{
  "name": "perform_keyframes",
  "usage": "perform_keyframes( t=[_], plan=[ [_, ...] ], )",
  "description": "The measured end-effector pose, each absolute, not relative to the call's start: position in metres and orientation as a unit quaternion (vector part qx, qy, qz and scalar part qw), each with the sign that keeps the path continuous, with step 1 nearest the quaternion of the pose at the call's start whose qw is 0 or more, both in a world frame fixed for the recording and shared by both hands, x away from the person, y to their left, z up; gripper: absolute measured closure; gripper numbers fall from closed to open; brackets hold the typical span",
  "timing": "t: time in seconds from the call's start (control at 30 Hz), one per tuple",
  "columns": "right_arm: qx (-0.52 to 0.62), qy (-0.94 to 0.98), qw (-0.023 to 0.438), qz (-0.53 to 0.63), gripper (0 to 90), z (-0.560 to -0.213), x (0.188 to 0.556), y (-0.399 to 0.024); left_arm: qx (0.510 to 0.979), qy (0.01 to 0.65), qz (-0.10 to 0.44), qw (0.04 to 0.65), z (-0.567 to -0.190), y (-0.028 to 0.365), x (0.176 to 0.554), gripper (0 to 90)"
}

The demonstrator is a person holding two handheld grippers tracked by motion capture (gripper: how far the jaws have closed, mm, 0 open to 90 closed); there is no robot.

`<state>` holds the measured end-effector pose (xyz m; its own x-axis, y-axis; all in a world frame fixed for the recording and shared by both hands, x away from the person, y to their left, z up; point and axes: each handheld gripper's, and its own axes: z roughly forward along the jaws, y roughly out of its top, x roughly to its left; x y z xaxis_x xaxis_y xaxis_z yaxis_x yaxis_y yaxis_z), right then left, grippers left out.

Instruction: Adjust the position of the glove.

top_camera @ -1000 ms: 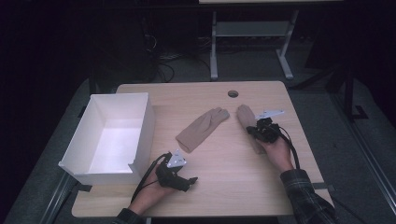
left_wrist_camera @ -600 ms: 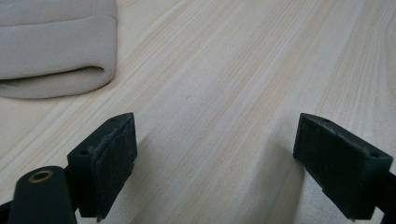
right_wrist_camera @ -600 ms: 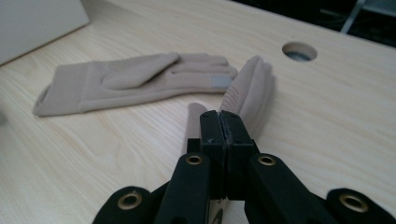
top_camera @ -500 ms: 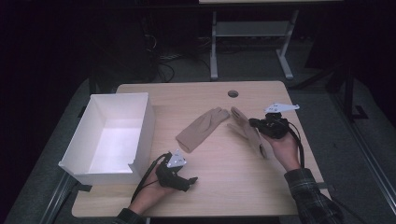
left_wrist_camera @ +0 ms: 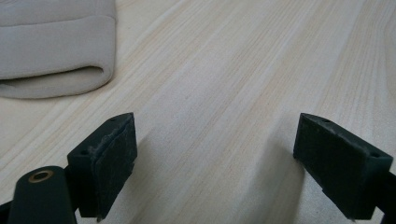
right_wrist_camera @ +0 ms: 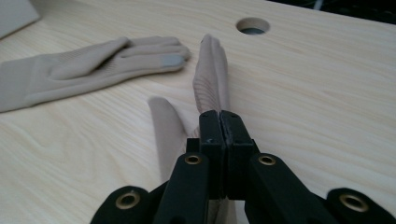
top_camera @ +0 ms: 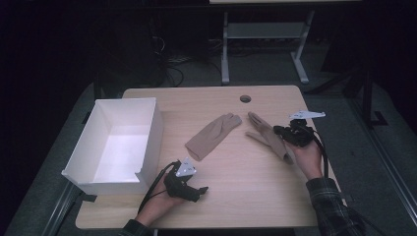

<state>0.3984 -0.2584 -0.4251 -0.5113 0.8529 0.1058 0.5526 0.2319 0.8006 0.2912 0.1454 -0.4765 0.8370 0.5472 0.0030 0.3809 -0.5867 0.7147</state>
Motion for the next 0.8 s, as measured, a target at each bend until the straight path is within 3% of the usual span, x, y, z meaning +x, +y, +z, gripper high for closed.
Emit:
perform_keyframes(
  t=[0.5, 0.67, 0.8],
  plan=[
    [0.495, 0.762, 0.206, 0.364, 86.7, -0.447, 0.408, -0.292, 0.884, 0.263, 0.112, 0.371, -0.477, 0.145, 0.291, 12.9],
    [0.504, 0.762, 0.210, 0.349, 71.4, -0.456, 0.410, -0.298, 0.884, 0.263, 0.112, 0.371, -0.477, 0.145, 0.291, 12.9],
    [0.496, 0.763, 0.210, 0.357, 71.7, -0.450, 0.407, -0.299, 0.884, 0.263, 0.112, 0.371, -0.476, 0.145, 0.291, 12.9]
  ],
)
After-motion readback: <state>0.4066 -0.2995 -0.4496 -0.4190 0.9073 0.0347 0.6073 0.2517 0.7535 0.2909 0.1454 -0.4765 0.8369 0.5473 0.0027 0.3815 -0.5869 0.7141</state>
